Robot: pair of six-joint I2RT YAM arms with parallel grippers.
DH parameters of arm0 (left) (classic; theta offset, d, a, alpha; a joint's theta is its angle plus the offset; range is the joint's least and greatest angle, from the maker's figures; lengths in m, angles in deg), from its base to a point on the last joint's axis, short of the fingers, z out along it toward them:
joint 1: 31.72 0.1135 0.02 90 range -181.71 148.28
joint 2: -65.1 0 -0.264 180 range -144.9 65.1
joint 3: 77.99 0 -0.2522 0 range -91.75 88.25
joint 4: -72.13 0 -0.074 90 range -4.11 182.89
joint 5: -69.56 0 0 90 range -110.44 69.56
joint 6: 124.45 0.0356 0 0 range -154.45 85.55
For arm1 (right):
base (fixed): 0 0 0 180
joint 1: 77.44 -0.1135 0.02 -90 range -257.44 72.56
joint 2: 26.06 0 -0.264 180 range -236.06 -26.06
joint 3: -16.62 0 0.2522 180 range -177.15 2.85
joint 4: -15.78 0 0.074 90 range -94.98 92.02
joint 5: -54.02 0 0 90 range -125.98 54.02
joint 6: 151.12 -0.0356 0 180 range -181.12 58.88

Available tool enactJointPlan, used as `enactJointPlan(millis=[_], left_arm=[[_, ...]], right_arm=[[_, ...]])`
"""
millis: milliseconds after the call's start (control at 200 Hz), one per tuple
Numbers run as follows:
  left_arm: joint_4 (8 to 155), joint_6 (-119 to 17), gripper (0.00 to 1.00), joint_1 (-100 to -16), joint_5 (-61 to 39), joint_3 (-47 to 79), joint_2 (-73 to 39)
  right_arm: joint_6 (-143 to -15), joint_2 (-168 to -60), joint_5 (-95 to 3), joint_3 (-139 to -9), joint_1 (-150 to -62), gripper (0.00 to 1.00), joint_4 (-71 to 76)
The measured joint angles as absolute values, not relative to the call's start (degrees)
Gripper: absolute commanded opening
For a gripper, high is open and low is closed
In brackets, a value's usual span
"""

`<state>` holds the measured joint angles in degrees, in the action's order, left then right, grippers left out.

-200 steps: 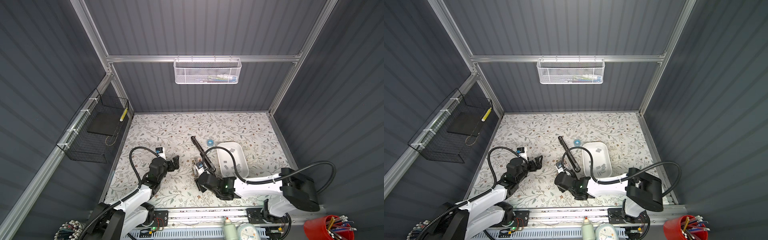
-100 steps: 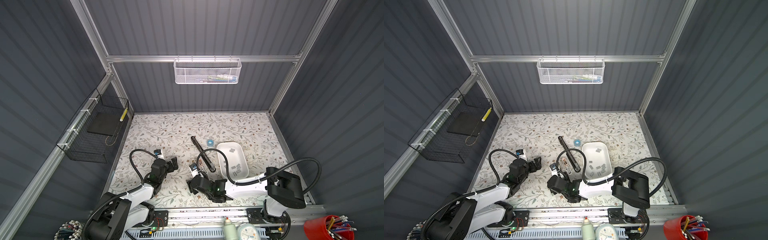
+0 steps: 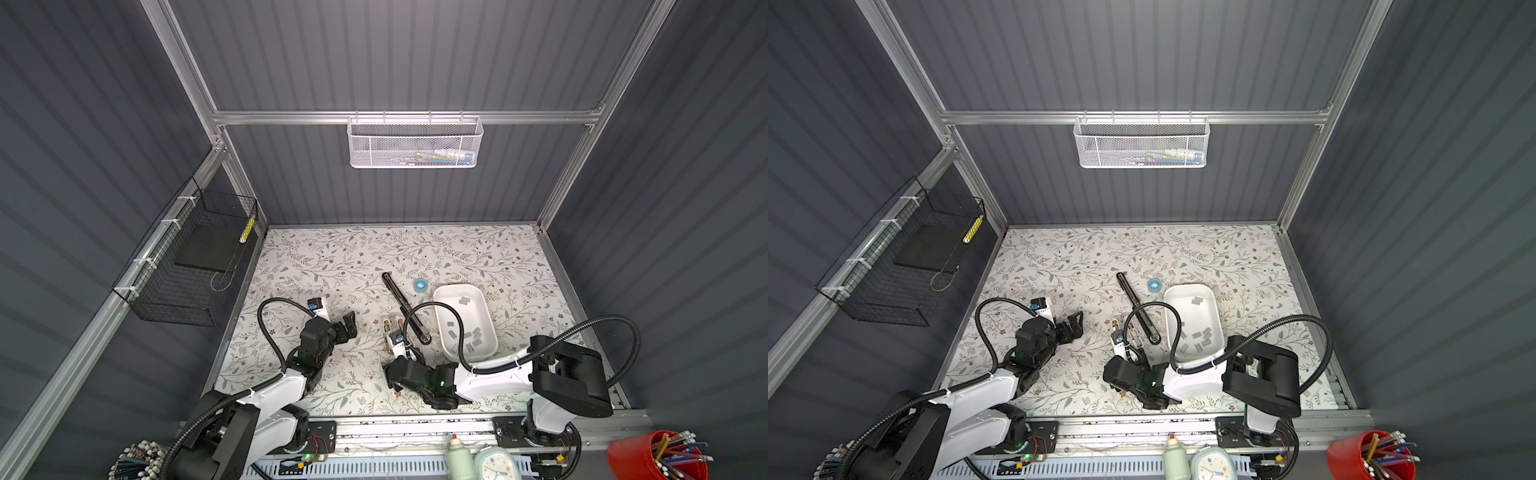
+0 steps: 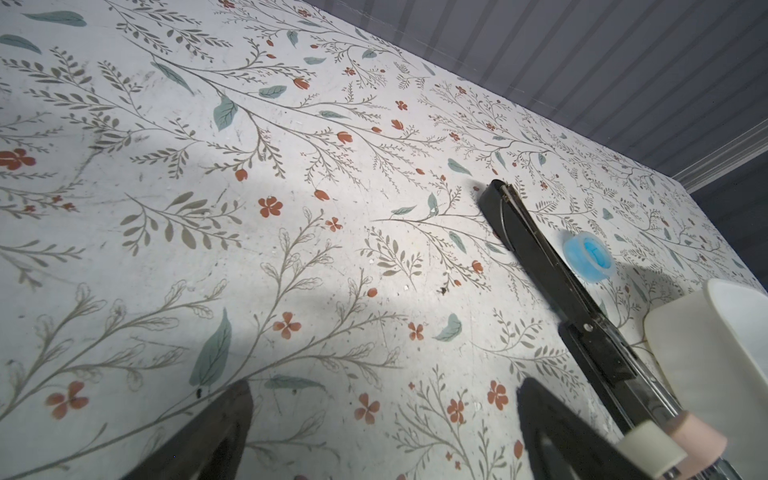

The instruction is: Load the staples into the stapler

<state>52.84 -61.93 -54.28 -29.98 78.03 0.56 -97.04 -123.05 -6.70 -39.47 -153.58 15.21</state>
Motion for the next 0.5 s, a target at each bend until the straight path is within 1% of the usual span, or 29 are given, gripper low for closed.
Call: enactJointPlan(millis=[190,300,500], left_arm=[[52.8,-61.9,1.0,-54.3,-29.7,78.0,0.4],[52.9,-61.7,1.0,-54.3,-29.4,78.0,-0.7],[53.1,-61.5,1.0,-54.3,-29.2,77.9,-1.0]], right_arm=[[-97.6,-125.3,-5.7,-40.9,-153.5,0.74,13.2],[-98.4,-127.3,-5.6,-42.3,-153.0,0.72,12.0],[-99.3,-130.0,-6.9,-44.7,-149.5,0.67,10.4]])
